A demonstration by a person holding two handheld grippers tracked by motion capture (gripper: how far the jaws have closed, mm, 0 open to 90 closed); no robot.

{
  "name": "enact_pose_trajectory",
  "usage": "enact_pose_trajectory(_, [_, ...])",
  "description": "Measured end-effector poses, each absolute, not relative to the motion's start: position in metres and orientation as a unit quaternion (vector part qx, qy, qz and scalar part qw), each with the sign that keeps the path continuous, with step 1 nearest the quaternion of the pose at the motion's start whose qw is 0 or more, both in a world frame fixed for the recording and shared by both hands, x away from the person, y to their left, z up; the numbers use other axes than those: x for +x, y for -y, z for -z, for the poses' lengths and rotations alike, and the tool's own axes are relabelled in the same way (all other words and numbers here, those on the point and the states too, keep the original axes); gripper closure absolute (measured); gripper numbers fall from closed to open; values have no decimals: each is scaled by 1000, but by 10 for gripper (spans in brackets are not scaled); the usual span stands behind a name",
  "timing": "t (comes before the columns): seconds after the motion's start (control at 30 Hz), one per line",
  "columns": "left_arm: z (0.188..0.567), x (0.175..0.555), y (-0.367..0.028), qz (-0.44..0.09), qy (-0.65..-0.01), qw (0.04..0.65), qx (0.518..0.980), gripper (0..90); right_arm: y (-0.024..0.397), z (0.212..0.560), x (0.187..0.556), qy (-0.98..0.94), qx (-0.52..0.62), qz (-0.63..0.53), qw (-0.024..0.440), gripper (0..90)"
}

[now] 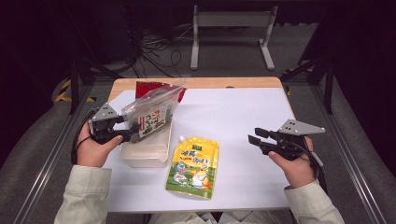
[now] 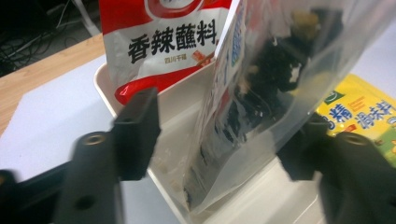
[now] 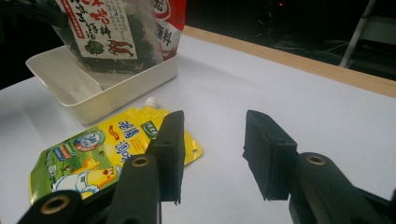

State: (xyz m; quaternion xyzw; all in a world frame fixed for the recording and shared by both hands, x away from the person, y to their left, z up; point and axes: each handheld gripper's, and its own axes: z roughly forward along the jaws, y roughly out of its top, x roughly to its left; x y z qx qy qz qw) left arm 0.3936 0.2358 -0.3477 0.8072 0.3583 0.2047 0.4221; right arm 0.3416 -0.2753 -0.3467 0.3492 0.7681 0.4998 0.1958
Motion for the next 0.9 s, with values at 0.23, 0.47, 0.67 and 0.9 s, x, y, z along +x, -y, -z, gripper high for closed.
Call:
enact_pose_trajectory(0.23, [340, 373, -239, -192, -340, 435, 811, 241, 274, 348, 341, -770, 348, -500, 192, 576])
enact_pose_trajectory(0.47, [338, 354, -243, -178, -329, 448, 812, 195, 273, 348, 342, -770, 347, -500, 190, 567])
enact_pose_trajectory(0.67, [338, 345, -242, -154, -329, 455, 813, 184, 269, 348, 344, -772, 338, -504, 187, 531])
enact_pose_trajectory(0.9, [339, 335, -239, -146, -337, 437, 821, 174, 257, 353, 354, -788, 323, -501, 155, 457])
